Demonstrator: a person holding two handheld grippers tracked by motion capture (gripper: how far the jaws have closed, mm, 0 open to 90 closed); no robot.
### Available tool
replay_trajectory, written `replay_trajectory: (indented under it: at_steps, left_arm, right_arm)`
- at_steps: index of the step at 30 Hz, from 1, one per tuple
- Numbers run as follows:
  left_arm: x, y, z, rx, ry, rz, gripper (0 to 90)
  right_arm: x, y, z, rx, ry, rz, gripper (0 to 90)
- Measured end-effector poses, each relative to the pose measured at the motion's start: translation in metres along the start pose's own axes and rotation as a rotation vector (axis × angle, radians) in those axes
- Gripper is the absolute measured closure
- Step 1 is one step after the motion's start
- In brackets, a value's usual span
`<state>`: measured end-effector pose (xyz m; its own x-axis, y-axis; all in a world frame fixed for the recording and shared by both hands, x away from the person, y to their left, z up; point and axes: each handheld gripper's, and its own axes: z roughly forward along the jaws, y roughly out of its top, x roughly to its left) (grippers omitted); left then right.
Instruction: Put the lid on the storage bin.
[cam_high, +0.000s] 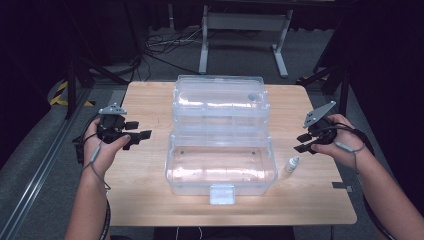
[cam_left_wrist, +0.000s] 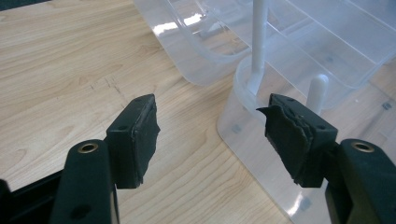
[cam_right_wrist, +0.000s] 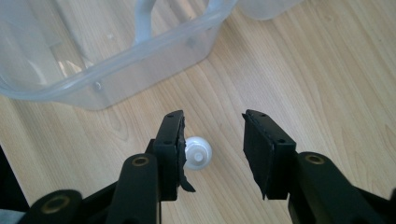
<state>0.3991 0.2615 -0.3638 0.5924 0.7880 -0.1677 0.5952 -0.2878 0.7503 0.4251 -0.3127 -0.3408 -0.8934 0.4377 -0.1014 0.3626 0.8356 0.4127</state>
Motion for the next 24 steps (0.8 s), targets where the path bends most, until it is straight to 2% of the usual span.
replay_trajectory:
  at_steps: [6,17,24]
  left_arm:
    - [0.001,-0.001,0.001,0.004,0.002,0.001,35.0]
    - [0.003,-0.002,0.003,0.016,0.003,-0.003,35.1]
    - [0.003,-0.002,0.004,0.022,0.000,-0.004,35.1]
  right_arm:
    - [0.001,0.002,0.010,0.049,0.017,-0.014,57.6]
    - [0.002,0.000,0.024,0.106,0.039,-0.028,56.1]
    - [0.002,-0.002,0.032,0.145,0.039,-0.031,54.0]
